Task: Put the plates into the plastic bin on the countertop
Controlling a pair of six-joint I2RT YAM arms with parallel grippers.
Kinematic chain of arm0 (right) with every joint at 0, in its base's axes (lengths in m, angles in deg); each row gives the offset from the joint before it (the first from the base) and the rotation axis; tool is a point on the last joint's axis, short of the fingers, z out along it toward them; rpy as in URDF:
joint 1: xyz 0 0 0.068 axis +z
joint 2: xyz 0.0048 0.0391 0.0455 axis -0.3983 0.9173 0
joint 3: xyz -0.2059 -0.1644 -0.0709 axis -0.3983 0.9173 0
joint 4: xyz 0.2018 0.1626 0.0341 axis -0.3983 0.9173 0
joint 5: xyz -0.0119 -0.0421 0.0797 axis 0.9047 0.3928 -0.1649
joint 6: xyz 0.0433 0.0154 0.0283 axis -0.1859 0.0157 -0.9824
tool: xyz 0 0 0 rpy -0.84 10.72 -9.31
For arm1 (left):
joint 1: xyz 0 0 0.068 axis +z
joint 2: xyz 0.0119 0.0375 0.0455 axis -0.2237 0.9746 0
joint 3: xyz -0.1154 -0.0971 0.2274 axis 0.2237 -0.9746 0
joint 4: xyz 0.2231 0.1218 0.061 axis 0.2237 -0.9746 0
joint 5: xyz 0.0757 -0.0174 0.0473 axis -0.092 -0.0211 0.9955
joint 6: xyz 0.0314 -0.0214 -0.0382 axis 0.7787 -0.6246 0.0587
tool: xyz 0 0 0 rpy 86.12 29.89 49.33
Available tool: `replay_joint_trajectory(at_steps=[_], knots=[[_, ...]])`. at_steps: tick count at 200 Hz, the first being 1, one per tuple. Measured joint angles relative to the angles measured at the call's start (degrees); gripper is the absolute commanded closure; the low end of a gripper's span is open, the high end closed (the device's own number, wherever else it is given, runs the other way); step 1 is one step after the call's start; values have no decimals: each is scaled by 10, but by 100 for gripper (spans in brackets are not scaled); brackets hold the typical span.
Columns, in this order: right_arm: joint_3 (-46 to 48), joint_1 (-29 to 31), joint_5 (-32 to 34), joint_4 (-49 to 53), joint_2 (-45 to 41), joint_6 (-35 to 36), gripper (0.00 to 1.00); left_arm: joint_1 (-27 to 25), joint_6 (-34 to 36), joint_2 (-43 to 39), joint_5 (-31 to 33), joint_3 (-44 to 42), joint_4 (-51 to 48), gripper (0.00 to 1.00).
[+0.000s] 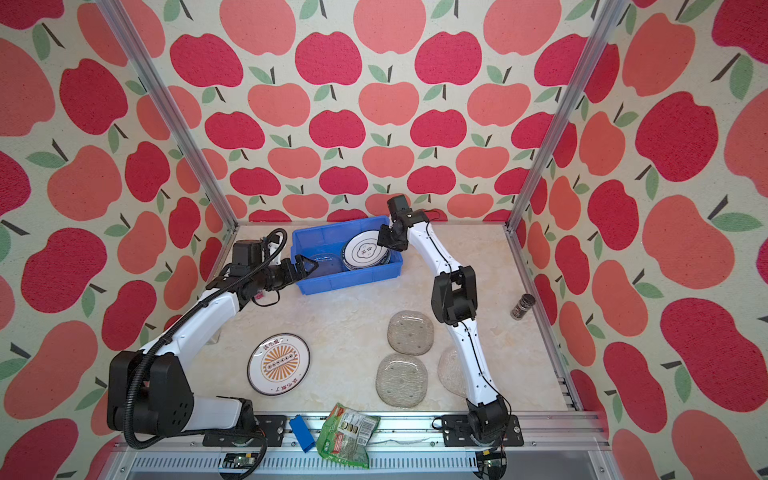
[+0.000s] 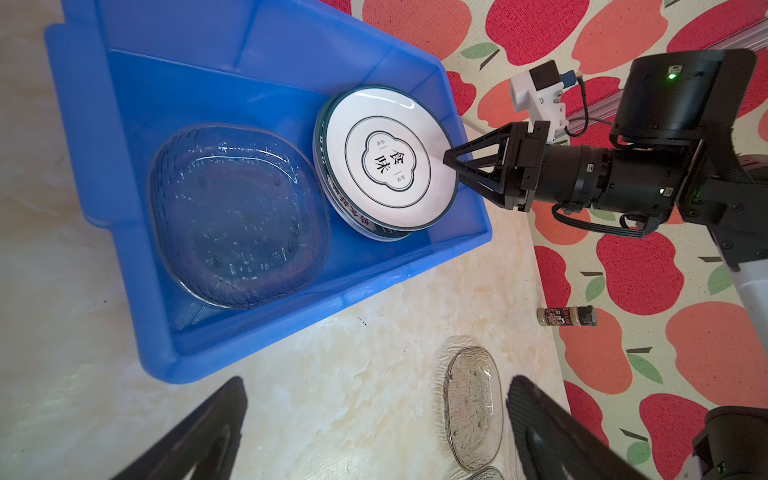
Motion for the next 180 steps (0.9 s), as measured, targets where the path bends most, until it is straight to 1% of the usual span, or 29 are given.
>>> replay_joint_trajectory(at_steps=[5,21,29,64,78,87,94,100,115,120,139,180], knots=[[0,0,0,1,0,0,47,0,0,2,0,0,1,0],[-1,0,-1,2,0,3,46,0,0,5,0,0,3,0],[-1,0,0,2,0,3,43,0,0,7,0,0,5,0],[-8,0,3,7,3,7,42,0,0,13,0,0,4,1],[-19,0,5,11,9,8,35,0,0,14,0,0,5,1],[-26,0,6,14,12,12,33,0,0,14,0,0,4,1],[-35,0,9,19,15,16,25,0,0,14,0,0,5,1],[-41,0,11,22,17,18,22,0,0,14,0,0,4,1],[-50,0,28,30,18,24,21,0,0,15,0,0,5,1],[-52,0,33,32,18,25,19,0,0,15,0,0,5,1],[-56,0,43,33,18,29,19,0,0,18,0,0,6,1],[-56,1,49,33,18,32,20,0,0,27,-3,0,6,1]])
